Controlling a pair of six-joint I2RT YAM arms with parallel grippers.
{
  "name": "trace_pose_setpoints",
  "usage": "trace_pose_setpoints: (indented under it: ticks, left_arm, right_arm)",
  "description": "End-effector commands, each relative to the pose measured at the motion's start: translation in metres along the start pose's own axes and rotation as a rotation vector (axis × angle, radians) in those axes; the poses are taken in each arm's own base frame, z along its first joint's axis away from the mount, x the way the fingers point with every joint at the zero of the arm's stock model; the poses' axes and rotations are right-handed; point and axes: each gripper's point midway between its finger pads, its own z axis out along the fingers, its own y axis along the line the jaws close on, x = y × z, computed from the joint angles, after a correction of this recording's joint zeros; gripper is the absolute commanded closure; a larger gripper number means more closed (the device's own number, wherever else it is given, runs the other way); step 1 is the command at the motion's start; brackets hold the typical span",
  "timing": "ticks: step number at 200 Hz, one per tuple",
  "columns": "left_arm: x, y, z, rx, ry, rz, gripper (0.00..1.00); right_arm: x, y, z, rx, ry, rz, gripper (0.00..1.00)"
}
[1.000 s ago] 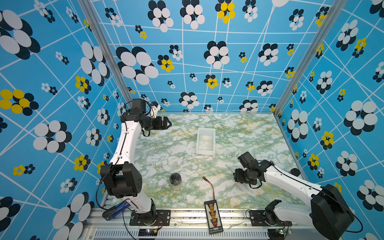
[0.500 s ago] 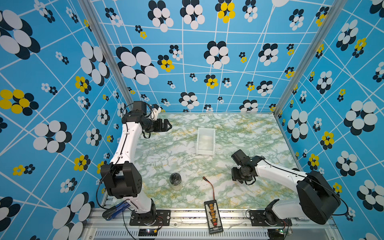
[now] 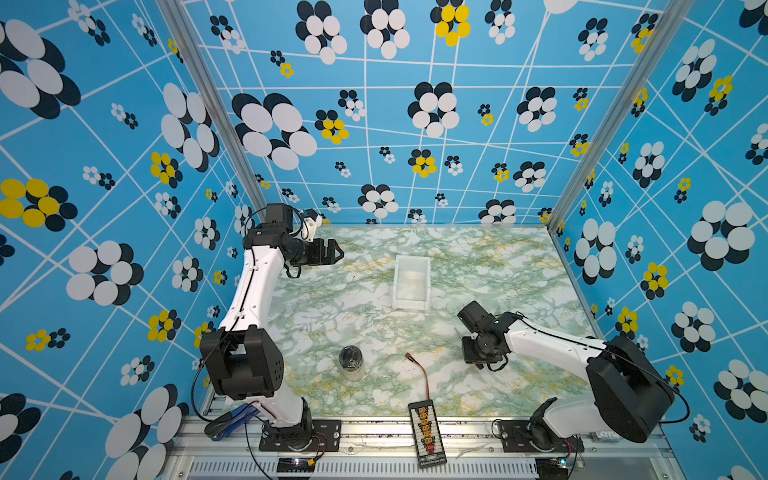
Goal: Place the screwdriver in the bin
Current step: 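Close the right gripper on the screwdriver's black handle and lift it, then carry the screwdriver with the right gripper over the translucent white bin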
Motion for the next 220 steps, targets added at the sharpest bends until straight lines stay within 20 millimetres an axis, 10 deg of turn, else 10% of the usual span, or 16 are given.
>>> trace_pose_setpoints:
  ticks: [1,135,220]
  left_arm:
    - [-0.001,-0.004,-0.010,0.002,-0.025,0.012,0.01]
    - [-0.004,-0.003,-0.021,-0.039,-0.058,0.048,0.01]
    - [-0.016,-0.008,-0.031,-0.041,-0.118,0.078,0.01]
  right_arm:
    - [0.016,-0.006,0.003,0.017,0.033,0.013,0.58]
    - [-0.009,0.001,-0.033,-0.024,-0.097,-0.014,0.80]
    - [-0.114,0.070,-0.116,-0.138,-0.265,-0.145,0.81]
